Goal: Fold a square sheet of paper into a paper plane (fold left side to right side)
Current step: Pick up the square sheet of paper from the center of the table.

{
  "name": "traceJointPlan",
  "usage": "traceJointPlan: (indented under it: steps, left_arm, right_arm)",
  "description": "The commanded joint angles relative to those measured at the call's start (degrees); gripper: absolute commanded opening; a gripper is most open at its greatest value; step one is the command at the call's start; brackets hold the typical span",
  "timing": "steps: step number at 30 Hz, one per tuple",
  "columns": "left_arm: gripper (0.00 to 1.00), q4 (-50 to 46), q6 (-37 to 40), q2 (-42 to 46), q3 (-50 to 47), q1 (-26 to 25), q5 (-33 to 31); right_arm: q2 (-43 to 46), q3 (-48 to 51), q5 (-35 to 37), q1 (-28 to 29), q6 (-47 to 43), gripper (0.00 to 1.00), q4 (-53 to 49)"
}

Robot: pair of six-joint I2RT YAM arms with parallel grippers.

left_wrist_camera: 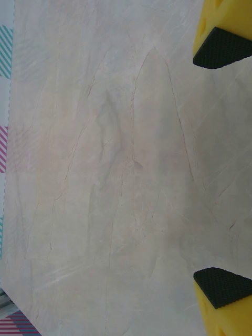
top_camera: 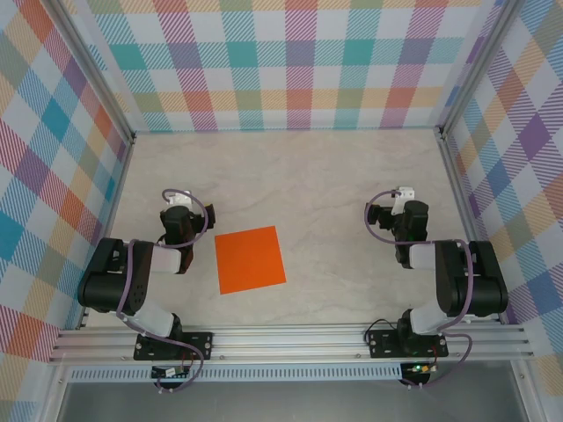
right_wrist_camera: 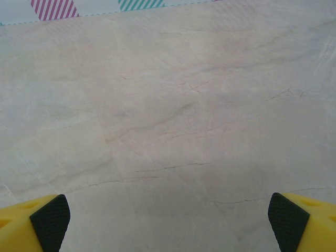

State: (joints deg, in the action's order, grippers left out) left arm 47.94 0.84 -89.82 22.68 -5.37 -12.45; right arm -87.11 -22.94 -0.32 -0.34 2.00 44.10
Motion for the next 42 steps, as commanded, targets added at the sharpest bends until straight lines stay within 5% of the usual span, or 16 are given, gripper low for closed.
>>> traceJointPlan:
  steps: [1,22,24,27,29,37,42]
  left_arm:
    - [1.00,0.22,-0.84,0.21,0.40,0.62,0.74]
    - [1.00,0.32,-0.89,0.43,0.26,0.62,0.33]
    - [1.00,-5.44,-1.65,2.86,2.15,0.60,-1.65]
    - [1.00,-35.12,-4.51,11.16,13.78,0.46,-4.76]
    - [1.00,-47.30,-8.48,14.71,19.12,0.45,-4.49]
    - [1.00,-63.31,-28.92,27.71,19.02,-0.14,16.18]
    - [1.00,-73.72,-31.60,29.39,18.58,-4.38,26.73]
  right_arm:
    - [-0.33,-1.06,-1.18,0.34,-1.29,1.00,1.51]
    - [-0.33,-1.12,-1.79,0.16,-1.01,1.00,1.43]
    - [-0.34,-1.06,-1.88,0.08,-0.95,1.00,1.48]
    - [0.70,-2.33,-0.63,0.08,-0.46,1.00,-1.56]
    - [4.64,-6.79,1.01,0.08,0.60,1.00,-14.10]
    - [16.68,-19.53,-3.21,1.44,9.77,1.00,-47.07]
    - [19.36,-21.31,-3.49,11.73,15.48,1.00,-56.48]
